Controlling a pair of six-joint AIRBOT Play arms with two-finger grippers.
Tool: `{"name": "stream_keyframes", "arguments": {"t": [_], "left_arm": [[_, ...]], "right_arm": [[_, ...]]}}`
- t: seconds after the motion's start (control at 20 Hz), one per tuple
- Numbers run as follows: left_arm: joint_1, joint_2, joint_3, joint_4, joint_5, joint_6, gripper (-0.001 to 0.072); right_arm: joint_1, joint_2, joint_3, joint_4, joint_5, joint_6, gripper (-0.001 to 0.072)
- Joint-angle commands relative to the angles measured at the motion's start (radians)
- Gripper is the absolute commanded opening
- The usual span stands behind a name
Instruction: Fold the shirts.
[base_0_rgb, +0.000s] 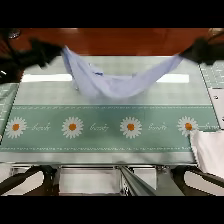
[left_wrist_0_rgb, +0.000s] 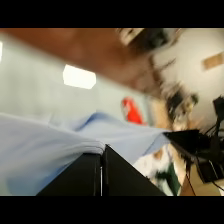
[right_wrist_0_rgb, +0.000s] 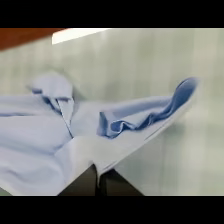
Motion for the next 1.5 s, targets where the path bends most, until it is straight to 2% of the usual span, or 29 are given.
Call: {"name": "stream_keyframes", "arguments": {"t": [0.0,0.1,0.3,0.4,0.5,0.65,0.8,0.9,1.05,1.15,1.3,1.45], "left_arm": [[0.113,0.062,0.354,0.005,-0.003,-0.113,0.002],[0.189,0.088,0.532,0.135,-0.025,-0.237,0.002],[0.435,0.184,0.755,0.238,-0.182,-0.306,0.002],[0.534,0.268,0.79,0.431,-0.187,-0.381,0.002],[0.539,0.356,0.79,0.581,-0.19,-0.404,0.002],[0.423,0.474,0.79,0.79,-0.202,-0.406,0.002],[0.168,0.562,0.79,1.079,-0.25,-0.439,0.002],[-0.02,0.587,0.789,1.251,-0.316,-0.494,0.002],[-0.163,0.576,0.753,1.499,-0.459,-0.533,0.002],[-0.18,0.575,0.648,1.519,-0.462,-0.541,0.002],[-0.18,0.557,0.455,1.519,-0.407,-0.593,0.002],[-0.18,0.482,0.283,1.483,-0.248,-0.631,0.002]], "right_arm": [[-0.004,0.009,0.451,-0.09,0.06,0.076,0.0024],[-0.005,0.077,0.536,-0.125,0.056,0.061,0.0024],[-0.004,0.32,0.457,-0.266,0.062,0.063,0.0024],[-0.004,0.424,0.443,-0.354,0.096,0.09,0.0024],[-0.004,0.511,0.443,-0.421,0.148,0.111,0.0024],[-0.004,0.617,0.443,-0.463,0.233,0.119,0.0024],[-0.004,0.683,0.443,-0.516,0.323,0.124,0.0024],[-0.004,0.697,0.443,-0.536,0.38,0.126,0.0024],[-0.004,0.697,0.443,-0.54,0.405,0.125,0.0024],[-0.004,0.697,0.397,-0.539,0.405,0.125,0.0024],[-0.004,0.697,0.198,-0.508,0.409,0.124,0.0024],[-0.004,0.689,-0.099,-0.461,0.239,0.107,0.0024]]}}
